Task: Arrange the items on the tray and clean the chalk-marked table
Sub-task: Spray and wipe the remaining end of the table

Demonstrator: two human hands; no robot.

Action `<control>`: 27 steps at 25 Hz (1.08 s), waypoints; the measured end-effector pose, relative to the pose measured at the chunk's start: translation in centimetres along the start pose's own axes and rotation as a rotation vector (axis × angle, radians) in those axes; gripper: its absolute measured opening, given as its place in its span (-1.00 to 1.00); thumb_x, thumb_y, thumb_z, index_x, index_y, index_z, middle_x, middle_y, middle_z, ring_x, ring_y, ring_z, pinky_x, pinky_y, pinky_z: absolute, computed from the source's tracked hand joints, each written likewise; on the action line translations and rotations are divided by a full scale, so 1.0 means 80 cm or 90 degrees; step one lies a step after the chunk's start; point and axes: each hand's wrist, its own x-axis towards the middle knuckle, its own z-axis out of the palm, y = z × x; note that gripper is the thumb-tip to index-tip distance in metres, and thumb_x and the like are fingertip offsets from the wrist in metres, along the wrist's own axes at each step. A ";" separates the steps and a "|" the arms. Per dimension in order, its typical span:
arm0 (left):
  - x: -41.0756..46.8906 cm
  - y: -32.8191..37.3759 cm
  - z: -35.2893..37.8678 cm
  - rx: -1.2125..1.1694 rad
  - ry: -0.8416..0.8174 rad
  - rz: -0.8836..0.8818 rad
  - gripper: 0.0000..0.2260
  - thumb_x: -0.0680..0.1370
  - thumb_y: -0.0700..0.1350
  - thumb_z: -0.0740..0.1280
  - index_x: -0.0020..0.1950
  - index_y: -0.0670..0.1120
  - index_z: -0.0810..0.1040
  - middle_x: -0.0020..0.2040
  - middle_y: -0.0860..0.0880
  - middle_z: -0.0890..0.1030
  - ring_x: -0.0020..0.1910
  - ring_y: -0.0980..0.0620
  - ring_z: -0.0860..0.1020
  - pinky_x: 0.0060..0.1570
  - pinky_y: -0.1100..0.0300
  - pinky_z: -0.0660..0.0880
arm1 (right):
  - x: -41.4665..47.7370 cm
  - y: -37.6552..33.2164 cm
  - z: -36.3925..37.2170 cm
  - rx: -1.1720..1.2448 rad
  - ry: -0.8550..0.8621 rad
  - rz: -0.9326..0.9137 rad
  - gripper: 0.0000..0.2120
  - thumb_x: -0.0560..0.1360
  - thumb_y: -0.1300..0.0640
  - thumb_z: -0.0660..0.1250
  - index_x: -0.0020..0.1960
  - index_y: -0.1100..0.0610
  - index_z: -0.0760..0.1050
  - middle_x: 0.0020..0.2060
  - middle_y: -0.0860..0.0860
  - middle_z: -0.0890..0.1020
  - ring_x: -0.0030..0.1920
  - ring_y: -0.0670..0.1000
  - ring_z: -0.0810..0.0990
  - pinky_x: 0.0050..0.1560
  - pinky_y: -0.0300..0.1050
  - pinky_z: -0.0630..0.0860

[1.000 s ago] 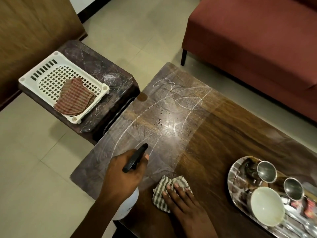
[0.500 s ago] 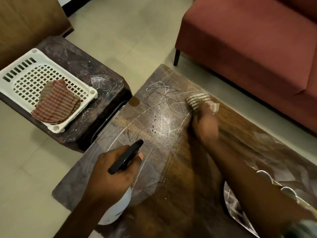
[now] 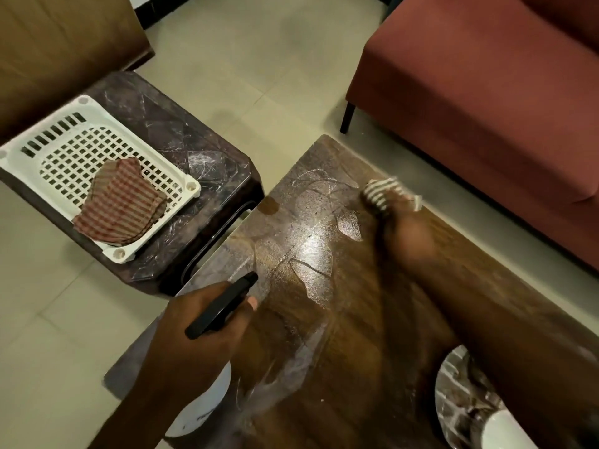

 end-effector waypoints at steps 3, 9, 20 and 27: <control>-0.005 -0.006 -0.007 -0.004 0.028 -0.025 -0.66 0.46 0.30 0.40 -0.15 0.03 0.65 -0.49 -0.13 0.50 -0.53 -0.13 0.52 -0.48 -0.10 0.56 | 0.041 -0.016 -0.002 0.112 0.080 0.118 -0.51 0.70 0.24 0.16 0.62 0.08 0.33 0.55 0.15 0.46 0.51 0.21 0.46 0.55 0.10 0.36; 0.013 -0.001 -0.001 -0.029 0.052 0.011 -0.76 0.59 -0.11 0.50 -0.28 0.05 0.64 -0.49 0.00 0.57 -0.55 0.12 0.53 -0.49 0.20 0.52 | -0.185 -0.158 0.120 0.024 -0.261 -0.487 -0.45 0.70 0.11 0.28 0.65 -0.01 0.26 0.69 0.00 0.18 0.70 0.11 0.12 0.67 0.15 0.20; 0.016 -0.001 -0.006 -0.027 0.119 0.012 -0.78 0.55 -0.11 0.52 -0.28 -0.10 0.62 -0.45 -0.20 0.55 -0.49 -0.12 0.55 -0.42 0.02 0.56 | 0.080 -0.121 0.031 0.087 -0.031 -0.032 -0.54 0.76 0.17 0.13 0.65 0.11 0.30 0.60 0.20 0.39 0.54 0.25 0.42 0.52 0.09 0.38; 0.021 0.002 -0.016 -0.039 0.113 -0.003 -0.79 0.56 -0.13 0.53 -0.24 0.09 0.65 -0.41 0.07 0.66 -0.45 0.10 0.64 -0.44 0.32 0.55 | -0.116 -0.171 0.100 -0.053 -0.334 -0.715 -0.52 0.73 0.06 0.20 0.63 0.09 0.35 0.65 0.09 0.33 0.68 0.13 0.20 0.68 0.15 0.16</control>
